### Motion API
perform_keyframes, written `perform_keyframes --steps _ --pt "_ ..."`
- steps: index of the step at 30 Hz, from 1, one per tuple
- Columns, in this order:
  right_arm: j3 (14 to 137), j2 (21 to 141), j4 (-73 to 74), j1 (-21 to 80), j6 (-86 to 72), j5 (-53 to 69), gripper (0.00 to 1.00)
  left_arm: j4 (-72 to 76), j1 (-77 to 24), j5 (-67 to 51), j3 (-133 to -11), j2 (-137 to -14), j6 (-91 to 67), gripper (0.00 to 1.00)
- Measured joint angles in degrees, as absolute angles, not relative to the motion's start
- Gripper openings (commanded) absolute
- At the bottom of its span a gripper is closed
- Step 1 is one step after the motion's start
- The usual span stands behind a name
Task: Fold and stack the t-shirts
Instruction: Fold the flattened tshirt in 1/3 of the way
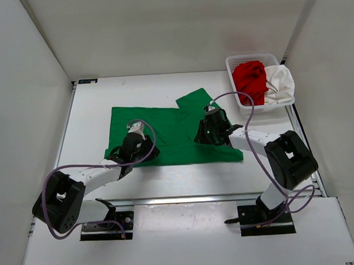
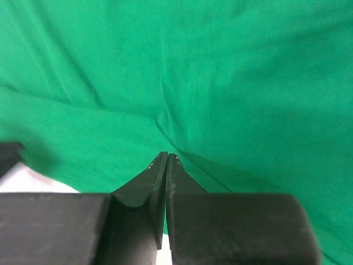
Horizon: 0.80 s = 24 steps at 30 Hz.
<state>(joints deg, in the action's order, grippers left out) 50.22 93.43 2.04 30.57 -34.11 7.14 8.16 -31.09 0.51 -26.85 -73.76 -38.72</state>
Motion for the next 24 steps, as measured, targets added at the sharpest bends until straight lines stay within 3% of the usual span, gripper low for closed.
perform_keyframes --steps 7,18,24 --pt "46.8 93.3 4.2 34.2 -31.4 6.3 0.00 3.4 -24.1 0.5 -25.8 -74.1 -36.0 0.41" --pt "38.9 87.5 2.7 37.4 -31.4 6.9 0.00 2.5 -26.7 0.2 -17.2 -64.7 -36.6 0.42" --pt "38.9 85.7 6.3 37.3 -31.4 9.3 0.18 -4.4 -24.1 -0.8 -16.6 -58.8 -36.8 0.43"
